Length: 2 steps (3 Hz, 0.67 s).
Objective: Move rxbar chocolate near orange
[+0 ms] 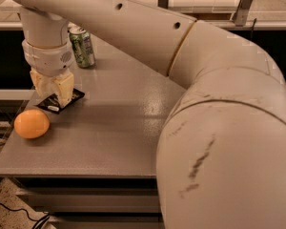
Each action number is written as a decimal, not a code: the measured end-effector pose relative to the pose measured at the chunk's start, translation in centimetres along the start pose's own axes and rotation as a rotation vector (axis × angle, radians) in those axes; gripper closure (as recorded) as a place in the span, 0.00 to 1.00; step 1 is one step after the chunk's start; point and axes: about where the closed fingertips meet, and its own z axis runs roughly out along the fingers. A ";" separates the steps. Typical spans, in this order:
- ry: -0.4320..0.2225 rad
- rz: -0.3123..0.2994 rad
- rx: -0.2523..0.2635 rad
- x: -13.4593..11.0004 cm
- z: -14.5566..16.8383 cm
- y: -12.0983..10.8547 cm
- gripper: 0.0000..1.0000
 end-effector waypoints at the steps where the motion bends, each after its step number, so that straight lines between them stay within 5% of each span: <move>1: -0.002 0.007 0.004 0.3 0.0 0.0 0.12; 2: -0.005 0.012 0.005 0.5 0.0 0.0 0.00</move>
Offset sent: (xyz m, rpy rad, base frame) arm 0.0033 -0.0136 0.0002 -0.0251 0.0265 -0.0149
